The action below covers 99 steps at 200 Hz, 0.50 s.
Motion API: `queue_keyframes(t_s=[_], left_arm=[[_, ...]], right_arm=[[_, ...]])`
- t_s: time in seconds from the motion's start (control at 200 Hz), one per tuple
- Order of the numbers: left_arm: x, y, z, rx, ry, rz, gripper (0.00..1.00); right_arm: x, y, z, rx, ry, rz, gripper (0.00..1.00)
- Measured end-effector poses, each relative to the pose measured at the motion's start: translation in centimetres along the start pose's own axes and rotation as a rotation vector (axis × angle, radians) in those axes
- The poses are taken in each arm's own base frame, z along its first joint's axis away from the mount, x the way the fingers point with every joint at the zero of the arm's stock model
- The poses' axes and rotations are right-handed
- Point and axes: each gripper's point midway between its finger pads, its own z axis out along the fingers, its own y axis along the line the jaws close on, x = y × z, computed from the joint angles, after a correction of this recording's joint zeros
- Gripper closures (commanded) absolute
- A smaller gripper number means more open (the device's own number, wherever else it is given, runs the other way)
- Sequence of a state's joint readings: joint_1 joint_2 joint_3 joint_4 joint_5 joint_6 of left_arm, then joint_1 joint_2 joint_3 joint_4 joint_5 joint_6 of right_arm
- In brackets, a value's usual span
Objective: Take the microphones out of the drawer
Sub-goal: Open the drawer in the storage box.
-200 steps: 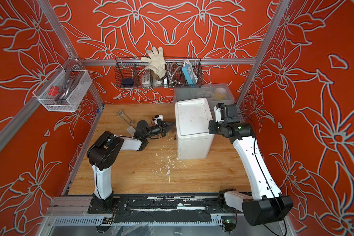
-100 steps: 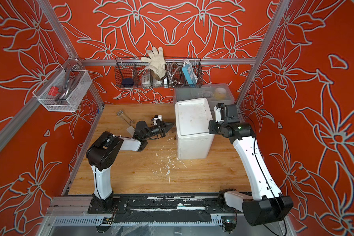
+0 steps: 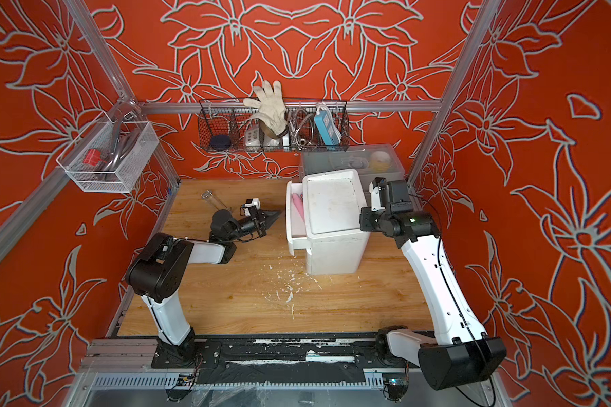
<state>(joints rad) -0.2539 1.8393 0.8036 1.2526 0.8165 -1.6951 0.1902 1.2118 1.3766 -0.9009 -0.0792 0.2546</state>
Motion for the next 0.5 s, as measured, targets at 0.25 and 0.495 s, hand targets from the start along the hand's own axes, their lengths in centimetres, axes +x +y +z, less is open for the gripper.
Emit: queue_keyframes(t_s=[0.25,0.495], left_arm=[[-0.8,-0.3,-3.2,-0.014,-0.036,0.011,1.0],[-0.8,-1.1,-4.6,-0.039,-0.043,0.046,1.0]], right_arm=[[0.0,0.0,0.0,0.003,0.0,-0.002,1.0],[0.0,0.0,0.0,0.003,0.001,-0.003,1.0]])
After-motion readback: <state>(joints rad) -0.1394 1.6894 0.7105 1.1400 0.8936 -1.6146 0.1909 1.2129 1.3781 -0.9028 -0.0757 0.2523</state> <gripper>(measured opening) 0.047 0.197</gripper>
